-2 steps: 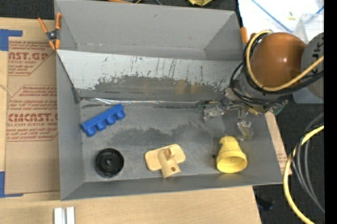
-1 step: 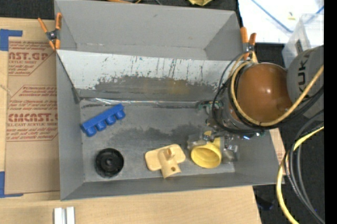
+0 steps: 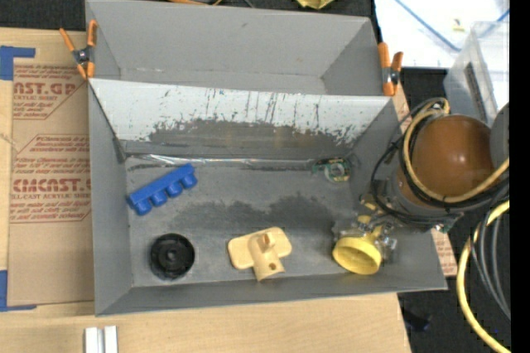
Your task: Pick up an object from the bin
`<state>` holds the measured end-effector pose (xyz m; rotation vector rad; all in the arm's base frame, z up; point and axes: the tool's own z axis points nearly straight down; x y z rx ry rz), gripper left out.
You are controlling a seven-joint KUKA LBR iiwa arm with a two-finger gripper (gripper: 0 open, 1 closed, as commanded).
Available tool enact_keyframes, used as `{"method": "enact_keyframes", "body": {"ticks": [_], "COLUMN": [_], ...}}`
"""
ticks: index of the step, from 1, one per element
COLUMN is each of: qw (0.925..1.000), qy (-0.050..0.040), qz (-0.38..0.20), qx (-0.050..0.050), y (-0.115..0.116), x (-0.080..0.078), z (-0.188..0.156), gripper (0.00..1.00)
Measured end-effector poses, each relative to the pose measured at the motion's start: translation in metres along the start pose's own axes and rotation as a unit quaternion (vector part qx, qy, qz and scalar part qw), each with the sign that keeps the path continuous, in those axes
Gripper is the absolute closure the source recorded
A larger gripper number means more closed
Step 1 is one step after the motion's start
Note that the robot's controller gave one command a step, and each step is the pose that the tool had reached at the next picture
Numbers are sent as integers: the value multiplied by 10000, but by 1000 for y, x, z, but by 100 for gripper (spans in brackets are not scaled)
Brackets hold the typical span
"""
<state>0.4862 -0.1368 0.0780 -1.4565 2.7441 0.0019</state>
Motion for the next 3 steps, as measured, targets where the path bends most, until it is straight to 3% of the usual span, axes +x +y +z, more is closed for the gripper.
{"method": "enact_keyframes", "body": {"ticks": [1,2,3], "qw": [10000,10000,9990], "qy": [1,45,20], "qz": [-1,-31,442], "qx": [0,-65,-46], "y": [0,0,-16], "x": [0,2,-43], "z": [0,-16,-104], "gripper": [100,100,100]}}
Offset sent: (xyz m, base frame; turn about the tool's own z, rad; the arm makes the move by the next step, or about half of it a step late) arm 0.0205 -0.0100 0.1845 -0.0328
